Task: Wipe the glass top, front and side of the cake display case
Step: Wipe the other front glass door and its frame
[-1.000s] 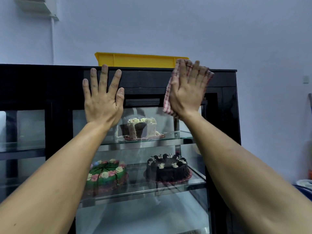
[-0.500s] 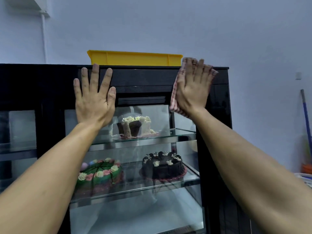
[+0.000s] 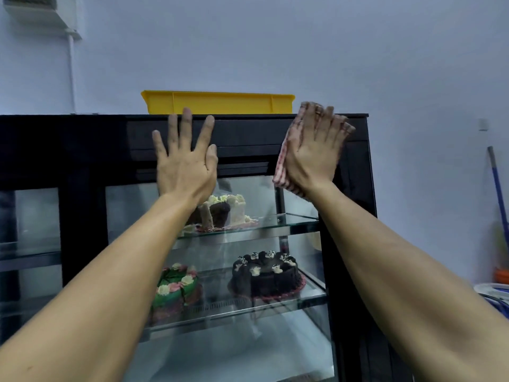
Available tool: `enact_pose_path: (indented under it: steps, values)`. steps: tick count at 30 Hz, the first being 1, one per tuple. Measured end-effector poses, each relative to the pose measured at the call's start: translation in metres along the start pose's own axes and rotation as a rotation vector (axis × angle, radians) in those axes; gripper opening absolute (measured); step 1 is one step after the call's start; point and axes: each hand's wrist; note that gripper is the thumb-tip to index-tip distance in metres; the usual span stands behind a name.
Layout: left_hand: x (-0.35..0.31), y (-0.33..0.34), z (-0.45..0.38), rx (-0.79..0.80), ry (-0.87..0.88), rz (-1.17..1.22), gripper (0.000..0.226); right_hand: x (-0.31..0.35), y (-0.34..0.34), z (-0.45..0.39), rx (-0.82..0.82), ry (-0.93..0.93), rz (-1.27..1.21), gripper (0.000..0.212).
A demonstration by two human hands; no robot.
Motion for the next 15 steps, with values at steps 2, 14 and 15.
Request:
enact_pose_path:
  steps: [2, 14, 15]
  values:
    - [-0.008, 0.004, -0.004, -0.014, 0.109, -0.014, 0.058, 0.013, 0.002, 0.005, 0.066, -0.17, -0.032, 0.068]
    - [-0.012, 0.011, 0.0, -0.048, 0.072, 0.023, 0.067, -0.054, -0.006, 0.004, 0.018, 0.099, 0.018, 0.082]
    - [-0.011, 0.011, 0.0, -0.046, 0.072, 0.027, 0.067, -0.048, -0.002, 0.003, 0.019, 0.042, 0.021, 0.079]
Point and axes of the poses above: each hand's wrist, its own z-axis away from the middle knuckle, its own y-axis out of the palm, x = y × z, and after that the axes turned 8 degrees about -z, right-handed
